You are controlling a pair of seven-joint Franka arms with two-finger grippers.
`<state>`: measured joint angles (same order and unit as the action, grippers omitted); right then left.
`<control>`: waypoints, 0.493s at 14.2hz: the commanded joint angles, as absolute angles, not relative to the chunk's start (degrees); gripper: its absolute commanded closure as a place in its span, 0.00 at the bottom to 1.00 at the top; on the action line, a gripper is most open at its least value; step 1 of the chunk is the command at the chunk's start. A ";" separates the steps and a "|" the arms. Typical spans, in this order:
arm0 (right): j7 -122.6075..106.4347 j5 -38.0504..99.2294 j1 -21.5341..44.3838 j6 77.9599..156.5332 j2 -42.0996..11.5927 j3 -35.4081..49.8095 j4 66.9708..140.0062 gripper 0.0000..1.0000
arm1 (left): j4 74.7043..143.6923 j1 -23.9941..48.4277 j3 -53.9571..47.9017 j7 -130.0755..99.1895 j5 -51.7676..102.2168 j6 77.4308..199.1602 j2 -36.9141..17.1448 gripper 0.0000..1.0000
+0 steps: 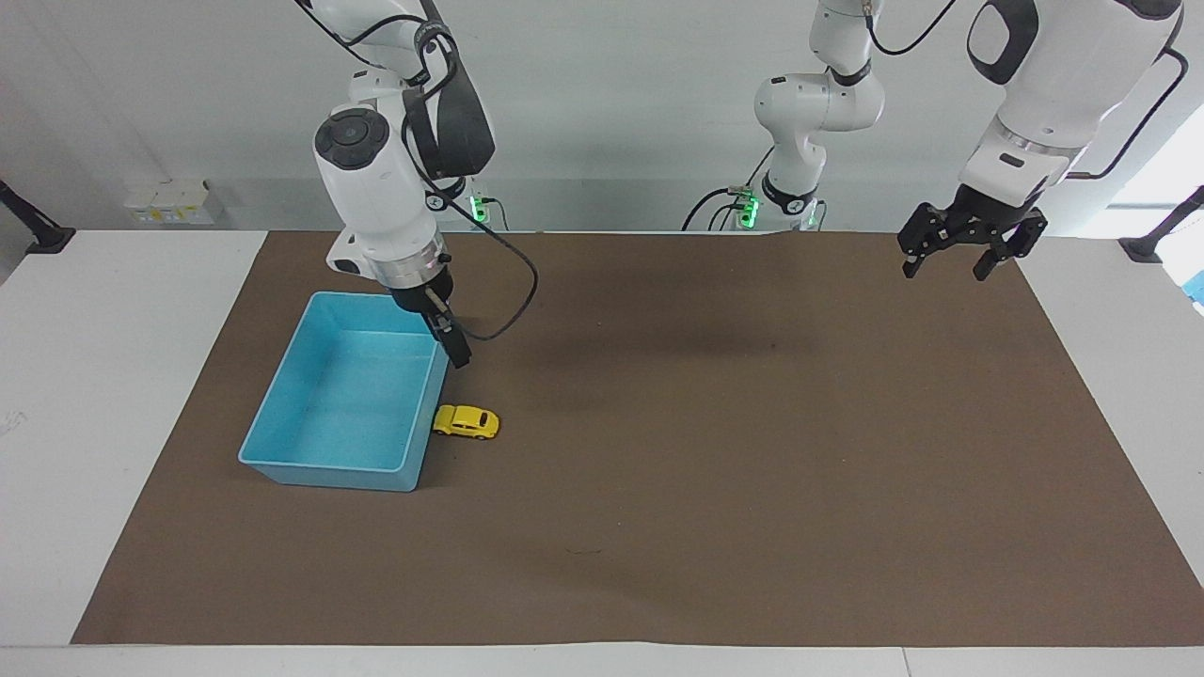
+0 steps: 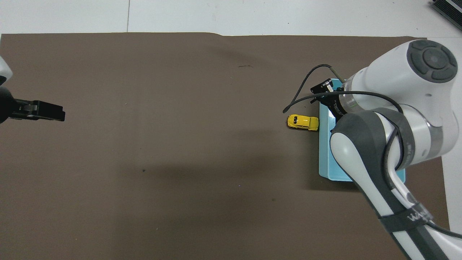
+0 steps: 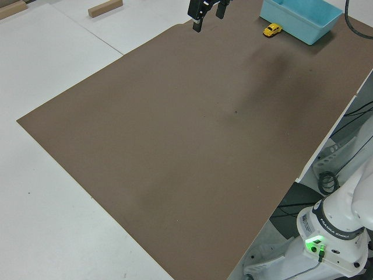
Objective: Wind up and store yellow beetle car
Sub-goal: 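Lower the right gripper and grasp the yellow car beside the bin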
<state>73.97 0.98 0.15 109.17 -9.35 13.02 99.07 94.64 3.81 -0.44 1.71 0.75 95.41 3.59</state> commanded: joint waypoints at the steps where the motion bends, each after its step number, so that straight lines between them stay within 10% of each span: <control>1: 80.30 0.26 0.00 114.50 -9.23 13.27 102.82 0.00 | 94.57 2.81 -0.53 2.73 1.05 94.04 5.27 0.00; 7: 92.10 -0.09 0.00 122.95 -13.17 13.18 105.38 0.00 | 94.13 2.99 -1.05 2.37 1.14 91.85 5.71 0.00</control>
